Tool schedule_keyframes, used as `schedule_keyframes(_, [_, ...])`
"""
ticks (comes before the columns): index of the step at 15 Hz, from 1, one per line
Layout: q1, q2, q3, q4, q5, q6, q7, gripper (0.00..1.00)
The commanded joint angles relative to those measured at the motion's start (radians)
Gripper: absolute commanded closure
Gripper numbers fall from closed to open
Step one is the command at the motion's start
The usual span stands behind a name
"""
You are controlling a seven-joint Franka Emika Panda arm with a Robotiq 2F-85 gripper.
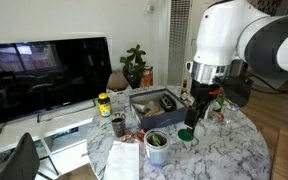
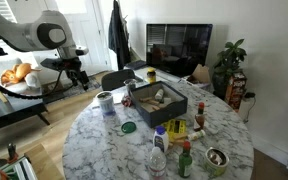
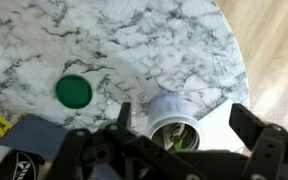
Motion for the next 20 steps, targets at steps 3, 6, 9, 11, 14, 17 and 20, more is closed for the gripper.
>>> schedule_keyframes(3, [0.006, 0.266, -0.002, 0.133, -0.137, 0.207, 0.327, 0.00])
schedule_keyframes(6, [0.048, 0.372, -0.061, 0.218, -0.270, 0.214, 0.390, 0.00])
schedule_keyframes(9, [0.088, 0.457, -0.121, 0.298, -0.322, 0.197, 0.400, 0.00])
schedule_keyframes(11, [0.110, 0.507, -0.148, 0.347, -0.312, 0.190, 0.377, 0.00])
schedule_keyframes(14, [0.141, 0.561, -0.185, 0.401, -0.294, 0.183, 0.371, 0.13])
schedule_keyframes(17, [0.154, 0.593, -0.205, 0.425, -0.272, 0.193, 0.359, 0.42])
schedule_keyframes(20, [0.165, 0.604, -0.228, 0.433, -0.274, 0.191, 0.362, 0.56])
